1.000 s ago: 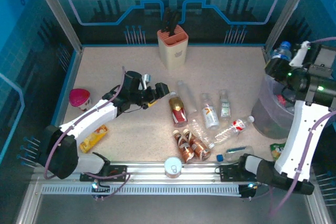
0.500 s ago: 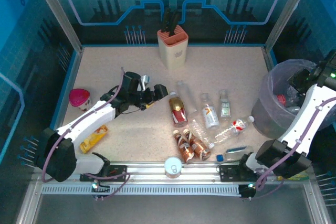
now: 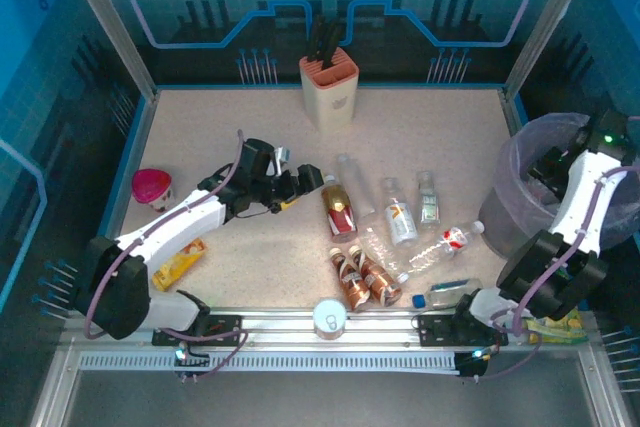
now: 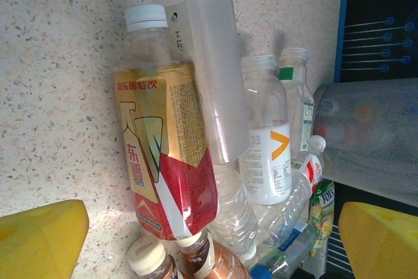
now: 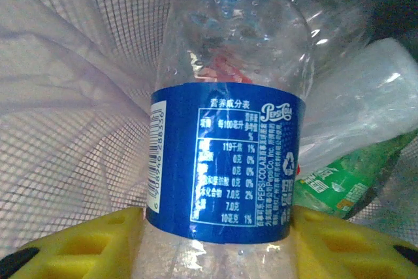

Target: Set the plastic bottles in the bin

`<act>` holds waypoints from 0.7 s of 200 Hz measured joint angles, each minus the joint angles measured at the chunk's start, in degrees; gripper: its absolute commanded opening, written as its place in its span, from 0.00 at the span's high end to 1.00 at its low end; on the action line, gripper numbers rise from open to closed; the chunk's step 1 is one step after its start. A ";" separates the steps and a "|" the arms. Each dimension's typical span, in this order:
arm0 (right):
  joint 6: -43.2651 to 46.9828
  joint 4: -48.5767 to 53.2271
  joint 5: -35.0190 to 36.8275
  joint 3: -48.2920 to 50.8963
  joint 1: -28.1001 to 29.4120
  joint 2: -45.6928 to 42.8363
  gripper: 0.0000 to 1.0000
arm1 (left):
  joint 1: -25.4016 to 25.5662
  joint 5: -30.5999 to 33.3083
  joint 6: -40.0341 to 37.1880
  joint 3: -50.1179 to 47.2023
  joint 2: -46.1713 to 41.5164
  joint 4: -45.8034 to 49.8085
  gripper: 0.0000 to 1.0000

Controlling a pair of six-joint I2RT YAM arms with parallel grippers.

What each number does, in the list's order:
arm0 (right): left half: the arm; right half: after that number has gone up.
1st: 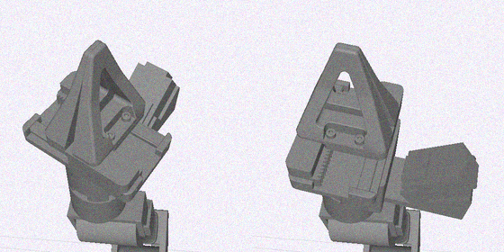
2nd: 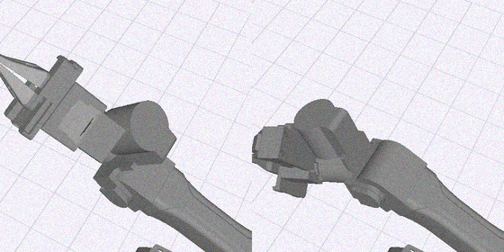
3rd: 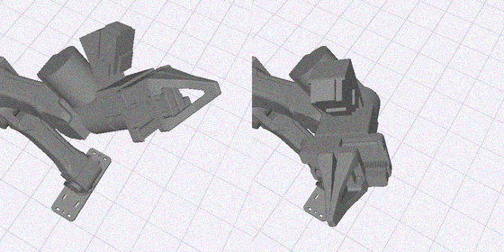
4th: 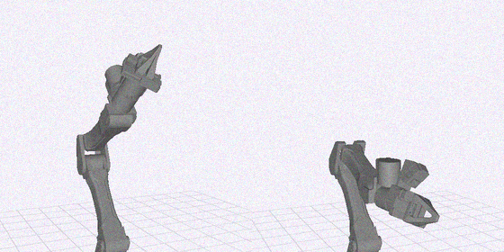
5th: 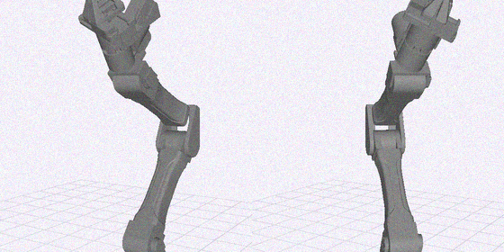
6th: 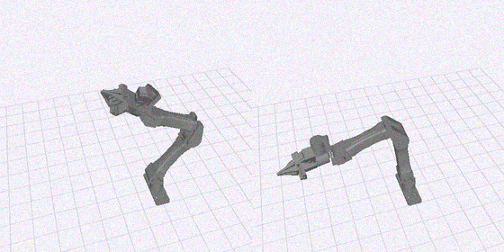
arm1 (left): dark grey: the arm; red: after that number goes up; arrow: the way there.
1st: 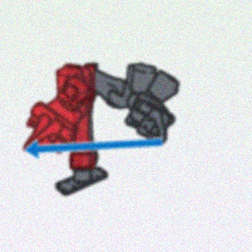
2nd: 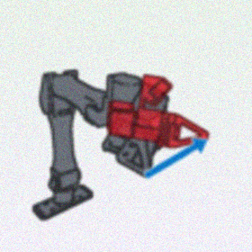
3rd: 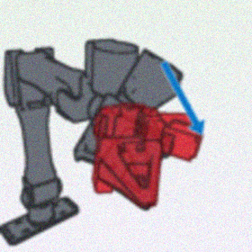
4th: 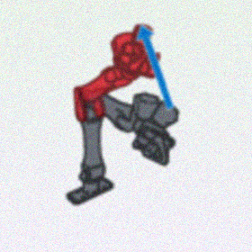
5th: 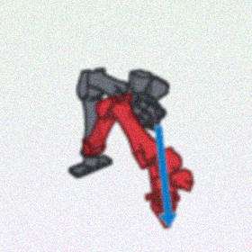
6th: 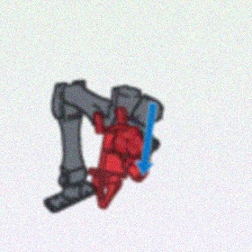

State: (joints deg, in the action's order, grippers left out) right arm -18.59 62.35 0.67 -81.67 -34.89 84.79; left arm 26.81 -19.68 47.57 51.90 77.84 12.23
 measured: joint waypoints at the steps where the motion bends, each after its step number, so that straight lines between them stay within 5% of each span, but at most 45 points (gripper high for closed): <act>1: 0.00 -0.02 0.02 0.09 0.04 0.02 0.66 | 0.00 0.00 0.00 0.00 0.00 0.02 0.01; 25: -0.52 -0.68 0.00 1.01 0.48 0.09 0.23 | 0.00 0.44 -0.13 0.00 0.00 0.02 0.01; 59: -0.50 -1.57 -0.15 1.05 0.61 0.04 0.00 | 0.00 0.63 -0.15 0.00 0.00 0.02 0.01; 140: 1.57 5.20 -2.62 -6.78 -2.99 -5.73 0.00 | 1.05 1.11 -1.22 0.09 0.83 1.66 0.01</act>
State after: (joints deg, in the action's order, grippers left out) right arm -17.02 67.55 -1.96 -88.44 -37.89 79.07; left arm 27.86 -18.57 46.35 51.99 78.67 13.89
